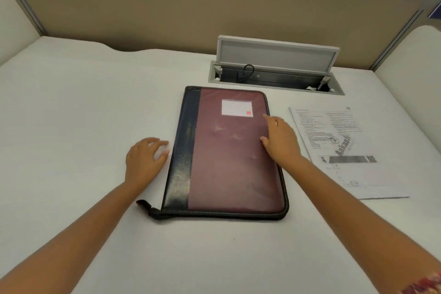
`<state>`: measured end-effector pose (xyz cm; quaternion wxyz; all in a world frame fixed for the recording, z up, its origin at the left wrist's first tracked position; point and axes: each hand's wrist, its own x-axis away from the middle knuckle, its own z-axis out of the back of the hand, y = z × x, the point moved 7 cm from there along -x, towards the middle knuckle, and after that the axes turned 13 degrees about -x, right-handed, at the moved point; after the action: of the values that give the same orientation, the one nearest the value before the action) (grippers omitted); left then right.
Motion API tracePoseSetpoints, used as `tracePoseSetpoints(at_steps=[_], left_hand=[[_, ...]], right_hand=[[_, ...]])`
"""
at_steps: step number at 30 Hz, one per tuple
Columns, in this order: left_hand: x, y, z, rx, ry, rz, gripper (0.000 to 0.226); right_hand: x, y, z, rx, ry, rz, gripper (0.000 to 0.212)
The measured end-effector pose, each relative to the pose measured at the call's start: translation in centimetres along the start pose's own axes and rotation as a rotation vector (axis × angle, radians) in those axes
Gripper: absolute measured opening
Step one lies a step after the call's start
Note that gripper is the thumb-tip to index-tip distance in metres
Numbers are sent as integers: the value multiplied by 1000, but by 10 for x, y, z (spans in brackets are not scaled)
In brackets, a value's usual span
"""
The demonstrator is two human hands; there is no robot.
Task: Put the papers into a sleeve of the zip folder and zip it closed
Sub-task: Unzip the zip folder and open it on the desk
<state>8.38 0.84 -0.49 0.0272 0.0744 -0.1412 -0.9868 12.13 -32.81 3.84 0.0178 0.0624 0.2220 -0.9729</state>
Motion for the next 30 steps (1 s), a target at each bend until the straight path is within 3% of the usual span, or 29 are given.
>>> tracePoseSetpoints(at_steps=[3,8,11,14,23,30], left_hand=[[-19,4,-4,3,-24,9,76],[-50,11,-16,86,-125,88,77],[-63,28,-20,107,-145,38,84],[-65,44,-28,0,-153,-47,80],[-62,42,-29,-22,-94,-38,79],[-61,44,-26,-1,-85,-36,69]], right_hand=[[-23,-10,-2,43,-18,67,57],[-68,-38,-15,35,-95,182,49],[-96,-50,-33,-96,-220,134,47],[-126,-63,-52,-133,-303,103,45],[-186,-121,-84,-265,-340,128,49],[-207,-149,-114,-123,-448,185,44]])
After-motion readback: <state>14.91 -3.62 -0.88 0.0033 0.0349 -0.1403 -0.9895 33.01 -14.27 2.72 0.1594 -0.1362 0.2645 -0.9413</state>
